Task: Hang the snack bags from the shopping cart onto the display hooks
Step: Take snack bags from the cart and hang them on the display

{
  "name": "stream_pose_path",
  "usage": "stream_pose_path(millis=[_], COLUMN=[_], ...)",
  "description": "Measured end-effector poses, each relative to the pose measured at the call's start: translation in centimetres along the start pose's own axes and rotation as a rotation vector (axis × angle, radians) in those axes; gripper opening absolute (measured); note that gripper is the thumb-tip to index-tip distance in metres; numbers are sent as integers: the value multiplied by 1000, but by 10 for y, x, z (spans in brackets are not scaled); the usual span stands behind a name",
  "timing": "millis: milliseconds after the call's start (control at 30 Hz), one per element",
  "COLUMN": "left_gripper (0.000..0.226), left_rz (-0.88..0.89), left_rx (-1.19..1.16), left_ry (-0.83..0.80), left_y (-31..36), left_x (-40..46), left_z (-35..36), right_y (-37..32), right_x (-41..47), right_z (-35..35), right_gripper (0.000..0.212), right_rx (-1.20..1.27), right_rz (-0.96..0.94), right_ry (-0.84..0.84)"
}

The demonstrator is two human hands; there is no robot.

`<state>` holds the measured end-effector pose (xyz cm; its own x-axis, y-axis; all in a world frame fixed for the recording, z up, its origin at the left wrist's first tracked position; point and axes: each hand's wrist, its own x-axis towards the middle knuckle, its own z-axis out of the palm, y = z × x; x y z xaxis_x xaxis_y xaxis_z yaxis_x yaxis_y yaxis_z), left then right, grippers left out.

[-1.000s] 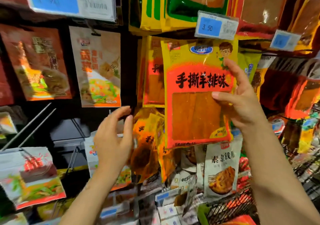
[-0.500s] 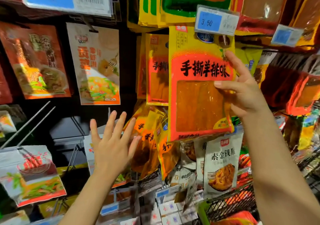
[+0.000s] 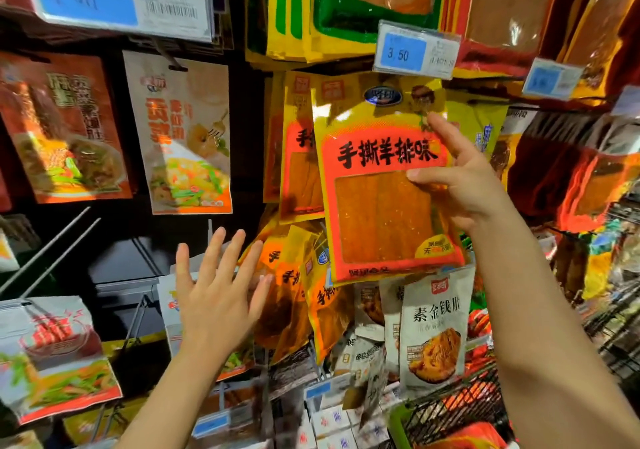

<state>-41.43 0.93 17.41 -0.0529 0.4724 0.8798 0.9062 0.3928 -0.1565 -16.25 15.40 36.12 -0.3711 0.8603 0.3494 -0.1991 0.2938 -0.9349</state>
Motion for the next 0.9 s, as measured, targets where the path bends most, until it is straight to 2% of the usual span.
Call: stream_pose_path(millis=[200,400,500,600,700,767,833,900], left_gripper=[43,48,52,53,50,48,48,47], left_rz=[14,28,33,56,87,91,85,68], left_rx=[38,38,15,-14,-36,-42,-47,-89], left_ry=[-4,-60,-98,-108,-115,-134,-171,-215], left_y=[1,3,2,-3,-5,-5,-5,-4], left_x=[-5,-9,-10,-10,-10,-10,-10,-8], left_z=[0,-3,-4,-6,-8,-8,-10,-13], right_y=[13,30,48,68,81,77,75,79], right_x=[24,62,76,84,94,95,94,91], right_z=[21,63,77,84,86,86,81,74], right_gripper=[89,58,54,48,46,58,78,81], right_rx=[-50,-162,-204,-369,-333,-482,-612,-648], right_rz=[77,186,227,289,323,301,313,235], right_ry=[68,154,194,198,306,308,216,171])
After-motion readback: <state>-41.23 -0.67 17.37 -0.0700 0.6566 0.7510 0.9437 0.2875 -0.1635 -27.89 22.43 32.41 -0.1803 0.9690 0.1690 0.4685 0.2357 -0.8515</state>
